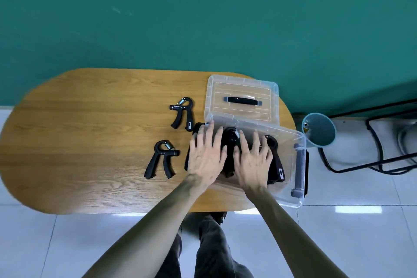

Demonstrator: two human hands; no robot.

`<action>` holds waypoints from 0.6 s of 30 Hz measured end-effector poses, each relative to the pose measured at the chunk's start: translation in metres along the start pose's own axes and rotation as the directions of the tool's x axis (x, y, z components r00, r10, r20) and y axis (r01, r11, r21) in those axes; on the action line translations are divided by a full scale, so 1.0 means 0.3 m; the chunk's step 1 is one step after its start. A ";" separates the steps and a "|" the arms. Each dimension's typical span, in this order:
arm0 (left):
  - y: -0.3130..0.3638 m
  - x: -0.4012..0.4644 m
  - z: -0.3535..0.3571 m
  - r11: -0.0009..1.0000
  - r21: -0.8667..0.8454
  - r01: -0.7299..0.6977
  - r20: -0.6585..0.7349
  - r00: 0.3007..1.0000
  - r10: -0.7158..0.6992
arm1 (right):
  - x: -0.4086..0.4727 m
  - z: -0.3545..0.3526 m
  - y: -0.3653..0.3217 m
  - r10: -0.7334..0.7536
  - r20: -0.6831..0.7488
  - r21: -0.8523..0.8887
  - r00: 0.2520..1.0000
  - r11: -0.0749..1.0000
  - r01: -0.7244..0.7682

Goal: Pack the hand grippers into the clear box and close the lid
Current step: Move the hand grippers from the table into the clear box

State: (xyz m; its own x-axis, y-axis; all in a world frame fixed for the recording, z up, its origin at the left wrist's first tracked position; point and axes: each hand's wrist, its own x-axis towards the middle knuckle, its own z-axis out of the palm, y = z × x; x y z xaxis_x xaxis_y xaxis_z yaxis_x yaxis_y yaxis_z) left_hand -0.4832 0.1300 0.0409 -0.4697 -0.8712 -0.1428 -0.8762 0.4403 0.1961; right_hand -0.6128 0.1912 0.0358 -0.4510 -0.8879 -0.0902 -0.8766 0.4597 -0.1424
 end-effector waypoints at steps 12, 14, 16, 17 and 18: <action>-0.467 -0.210 -0.089 0.970 -0.036 0.238 0.087 0.968 -0.235 | -0.099 -0.002 -0.430 -0.179 -0.025 0.004 0.984 0.984 0.179; -0.512 -0.230 -0.063 0.961 -0.053 0.271 0.121 0.957 -0.263 | -0.103 0.017 -0.486 -0.210 -0.013 0.025 0.978 0.977 0.210; -0.535 -0.242 -0.038 0.952 -0.066 0.299 0.153 0.946 -0.286 | -0.093 0.026 -0.542 -0.242 0.003 0.047 0.970 0.969 0.242; -0.544 -0.243 -0.026 0.948 -0.077 0.310 0.172 0.940 -0.294 | -0.082 0.035 -0.567 -0.261 0.018 0.049 0.965 0.964 0.260; -0.554 -0.235 -0.011 0.943 -0.093 0.319 0.184 0.936 -0.299 | -0.065 0.047 -0.590 -0.280 0.031 0.050 0.960 0.959 0.278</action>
State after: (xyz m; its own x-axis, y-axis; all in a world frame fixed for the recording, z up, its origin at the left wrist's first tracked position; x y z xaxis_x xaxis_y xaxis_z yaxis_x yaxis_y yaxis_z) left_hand -0.3040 0.1175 0.0217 -0.1976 -0.9076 -0.3704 -0.9664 0.1169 0.2291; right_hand -0.4466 0.1274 0.0489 -0.1824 -0.9802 -0.0773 -0.9580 0.1948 -0.2106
